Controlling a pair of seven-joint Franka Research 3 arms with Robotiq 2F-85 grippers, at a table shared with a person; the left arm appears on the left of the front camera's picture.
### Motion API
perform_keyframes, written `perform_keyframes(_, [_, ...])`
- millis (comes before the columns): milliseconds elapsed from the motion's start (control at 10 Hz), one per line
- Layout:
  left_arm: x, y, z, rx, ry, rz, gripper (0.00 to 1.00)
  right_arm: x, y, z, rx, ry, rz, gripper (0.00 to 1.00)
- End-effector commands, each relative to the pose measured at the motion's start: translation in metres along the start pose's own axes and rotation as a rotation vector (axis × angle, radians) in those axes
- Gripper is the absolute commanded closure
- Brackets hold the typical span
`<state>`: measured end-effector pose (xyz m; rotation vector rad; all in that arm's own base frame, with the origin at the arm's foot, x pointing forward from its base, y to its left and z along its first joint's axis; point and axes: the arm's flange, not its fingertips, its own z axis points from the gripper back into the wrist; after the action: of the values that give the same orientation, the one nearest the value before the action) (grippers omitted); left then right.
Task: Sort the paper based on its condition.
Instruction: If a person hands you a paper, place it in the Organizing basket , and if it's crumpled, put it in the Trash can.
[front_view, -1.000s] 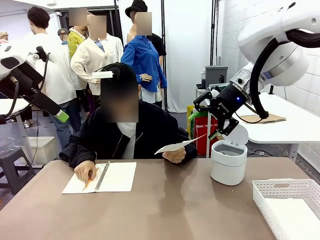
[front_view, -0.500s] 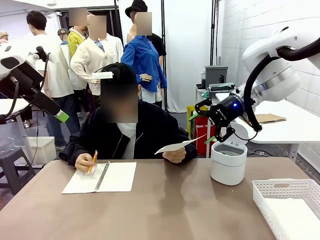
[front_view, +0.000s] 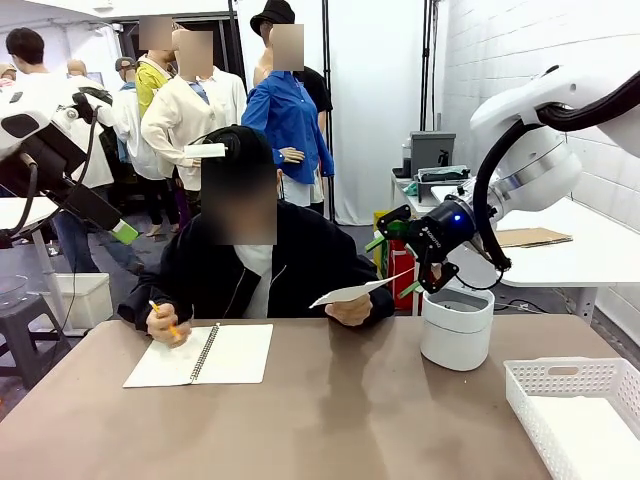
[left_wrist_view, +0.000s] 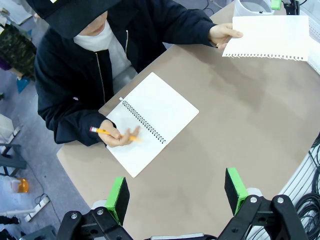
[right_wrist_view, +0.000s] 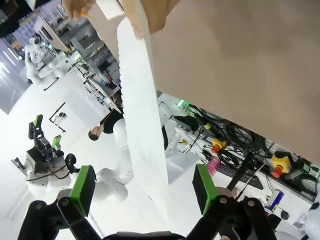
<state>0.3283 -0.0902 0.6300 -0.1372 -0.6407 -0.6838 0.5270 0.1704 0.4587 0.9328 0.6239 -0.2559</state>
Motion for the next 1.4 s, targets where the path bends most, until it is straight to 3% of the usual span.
perform_keyframes(0, [0.000, 0.000, 0.001, 0.005, 0.000, 0.001, 0.00, 0.003, -0.007, -0.010, 0.019, -0.006, 0.039, 0.00])
perform_keyframes(300, [0.000, 0.000, 0.001, 0.005, 0.000, 0.001, 0.00, 0.017, -0.008, -0.008, 0.069, 0.002, 0.065, 0.00])
perform_keyframes(500, [0.000, 0.000, 0.001, 0.005, 0.000, 0.001, 0.00, 0.007, -0.006, -0.005, 0.007, -0.002, 0.028, 0.00])
perform_keyframes(1000, [0.000, 0.000, 0.001, 0.005, 0.000, 0.001, 0.00, 0.010, -0.007, -0.005, 0.033, 0.016, 0.031, 1.00])
perform_keyframes(1300, [0.000, 0.000, 0.001, 0.005, 0.000, 0.001, 0.00, 0.009, -0.007, -0.004, 0.035, 0.022, 0.029, 1.00])
